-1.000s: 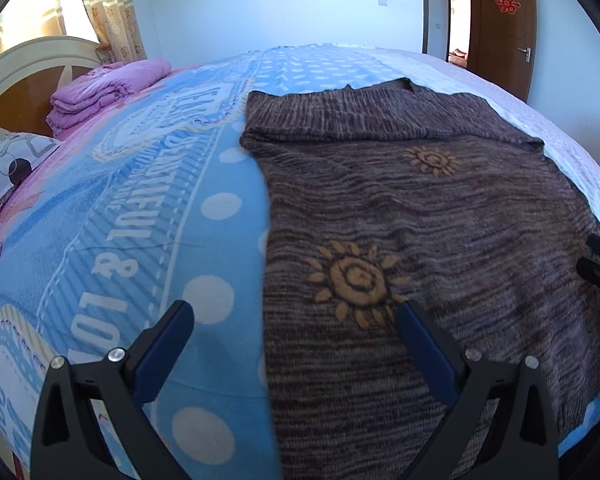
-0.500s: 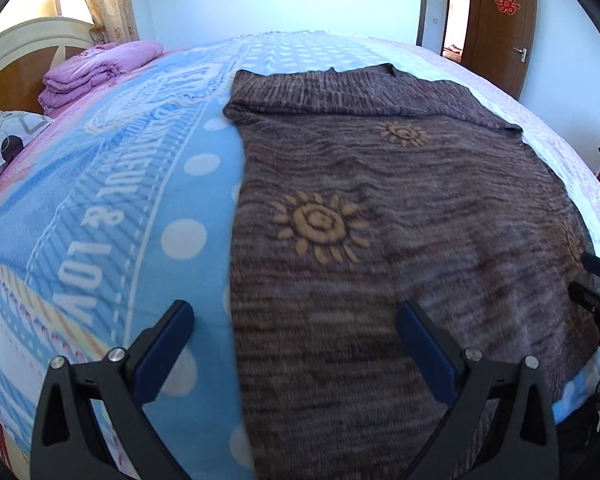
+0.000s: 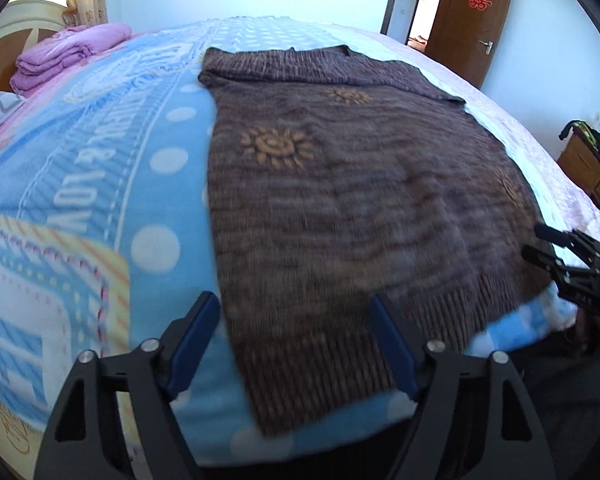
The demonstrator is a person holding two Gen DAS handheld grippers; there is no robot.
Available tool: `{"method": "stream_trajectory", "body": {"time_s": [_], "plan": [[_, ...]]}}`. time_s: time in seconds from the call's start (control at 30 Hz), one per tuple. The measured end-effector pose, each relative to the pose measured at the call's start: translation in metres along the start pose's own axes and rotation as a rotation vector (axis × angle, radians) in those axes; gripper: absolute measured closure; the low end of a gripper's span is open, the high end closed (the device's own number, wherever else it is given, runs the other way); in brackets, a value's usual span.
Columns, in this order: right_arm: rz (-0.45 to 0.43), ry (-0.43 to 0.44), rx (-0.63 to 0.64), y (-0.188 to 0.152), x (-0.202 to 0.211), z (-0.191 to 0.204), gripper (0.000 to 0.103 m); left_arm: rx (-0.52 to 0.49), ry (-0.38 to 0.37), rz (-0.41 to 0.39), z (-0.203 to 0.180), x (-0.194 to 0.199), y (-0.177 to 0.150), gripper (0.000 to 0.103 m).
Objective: Fold small clothes
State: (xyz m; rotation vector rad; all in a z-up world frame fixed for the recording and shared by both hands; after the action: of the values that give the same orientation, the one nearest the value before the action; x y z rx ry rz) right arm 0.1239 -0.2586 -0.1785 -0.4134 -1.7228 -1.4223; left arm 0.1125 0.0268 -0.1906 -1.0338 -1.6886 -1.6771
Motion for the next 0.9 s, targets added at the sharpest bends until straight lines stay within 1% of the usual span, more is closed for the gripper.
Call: {"method": "stream_trajectory", "body": {"time_s": [0.03, 0.1, 0.13, 0.17, 0.2, 0.23, 0.37, 0.4, 0.43, 0.47, 0.57, 0.63, 0.77, 0.83, 0.9], "plan": [[0.0, 0.0, 0.001, -0.001, 0.0, -0.001, 0.04, 0.001, -0.011, 0.004, 0.0, 0.002, -0.004, 0.032], [-0.003, 0.001, 0.001, -0.001, 0.001, -0.001, 0.04, 0.01, -0.037, 0.015, 0.0, 0.005, -0.008, 0.042], [-0.002, 0.003, 0.0, -0.001, 0.001, -0.001, 0.04, 0.024, -0.056, 0.024, 0.001, 0.007, -0.01, 0.045], [-0.002, 0.004, -0.001, -0.001, 0.001, -0.001, 0.04, 0.039, -0.07, 0.031, 0.003, 0.008, -0.011, 0.053], [-0.001, 0.004, -0.001, -0.001, 0.002, -0.001, 0.04, 0.053, -0.083, 0.037, 0.004, 0.009, -0.012, 0.064], [0.0, 0.005, -0.001, -0.001, 0.003, -0.001, 0.04, 0.066, -0.101, 0.045, 0.005, 0.009, -0.014, 0.068], [-0.001, 0.017, -0.011, -0.001, 0.005, -0.003, 0.04, 0.087, -0.111, 0.05, 0.006, 0.008, -0.016, 0.069], [0.0, 0.02, -0.013, -0.001, 0.006, -0.004, 0.04, 0.079, -0.102, 0.05, 0.005, 0.009, -0.016, 0.077], [-0.001, 0.021, -0.014, -0.001, 0.007, -0.006, 0.04, 0.068, -0.097, 0.049, 0.005, 0.01, -0.015, 0.087], [-0.001, 0.019, -0.016, -0.001, 0.008, -0.007, 0.04, 0.066, -0.106, 0.052, 0.006, 0.011, -0.015, 0.095], [-0.006, 0.004, -0.032, -0.001, 0.014, -0.017, 0.04, 0.082, -0.122, 0.048, 0.011, 0.014, -0.013, 0.095], [-0.02, -0.01, -0.063, 0.001, 0.024, -0.029, 0.04, 0.073, -0.116, 0.04, 0.011, 0.016, -0.012, 0.095], [-0.049, -0.023, -0.151, -0.002, 0.047, -0.057, 0.04, 0.066, -0.141, 0.01, 0.011, 0.027, -0.006, 0.095], [-0.046, -0.031, -0.193, -0.009, 0.054, -0.068, 0.04, 0.07, -0.15, -0.015, 0.015, 0.037, -0.001, 0.095], [-0.026, -0.017, -0.221, -0.018, 0.055, -0.073, 0.04, 0.073, -0.154, -0.025, 0.02, 0.042, 0.0, 0.095]]}}
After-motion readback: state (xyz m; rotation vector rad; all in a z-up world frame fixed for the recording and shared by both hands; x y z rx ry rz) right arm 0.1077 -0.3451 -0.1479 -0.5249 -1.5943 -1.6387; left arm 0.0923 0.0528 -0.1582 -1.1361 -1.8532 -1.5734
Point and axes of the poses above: each gripper's, at about its wrist camera, not at the fingertips, and x roughly against the way its jaws point, z to its left, y to its top, the point moved 6 cm from there along -x, roughly the way its jaws point, and after that the axes turned 4 degrees about y, right-handed, at the moved point
